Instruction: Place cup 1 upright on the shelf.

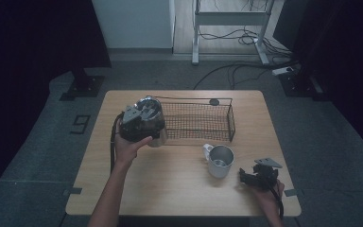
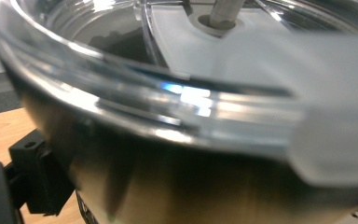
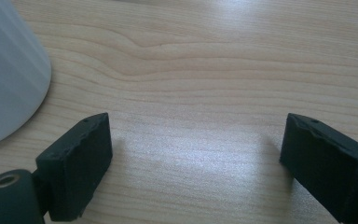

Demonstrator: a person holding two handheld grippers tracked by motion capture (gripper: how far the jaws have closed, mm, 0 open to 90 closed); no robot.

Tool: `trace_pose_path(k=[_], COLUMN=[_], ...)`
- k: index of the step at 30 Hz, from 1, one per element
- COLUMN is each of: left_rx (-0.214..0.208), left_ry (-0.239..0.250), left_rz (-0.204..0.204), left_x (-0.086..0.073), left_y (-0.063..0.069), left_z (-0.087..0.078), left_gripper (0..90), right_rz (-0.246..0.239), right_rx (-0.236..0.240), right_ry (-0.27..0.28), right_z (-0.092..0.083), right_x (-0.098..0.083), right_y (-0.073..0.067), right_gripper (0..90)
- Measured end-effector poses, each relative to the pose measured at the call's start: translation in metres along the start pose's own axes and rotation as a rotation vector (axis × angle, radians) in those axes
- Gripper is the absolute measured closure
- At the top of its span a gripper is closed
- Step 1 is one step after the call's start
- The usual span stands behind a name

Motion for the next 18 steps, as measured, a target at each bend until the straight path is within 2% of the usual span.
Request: trace_pose_path(k=[12, 18], left_rx=[-0.007, -0.015], left_ry=[-0.002, -0.001], left_rz=[-0.018, -0.006], left_x=[0.005, 0.012], left_y=[-0.001, 0.003], left_z=[0.009, 0.013], left_gripper=[3.7, 3.7], right_rz=[0.001, 0.002], right_rx=[-0.001, -0.002], right_ry=[0.001, 0.003], right_z=[0.000, 0.000], right_x=[0.000, 0.000], right_y=[0.000, 0.000], right_gripper=[8.9, 9.1])
Point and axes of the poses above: each handheld gripper's, and its own axes: z roughly forward along the jaws, x roughly out of its top, y roughly to its right, the point moved 2 cm from there along z, roughly forward along the jaws, and after that the axes turned 8 degrees about y, right-handed, at the moved point
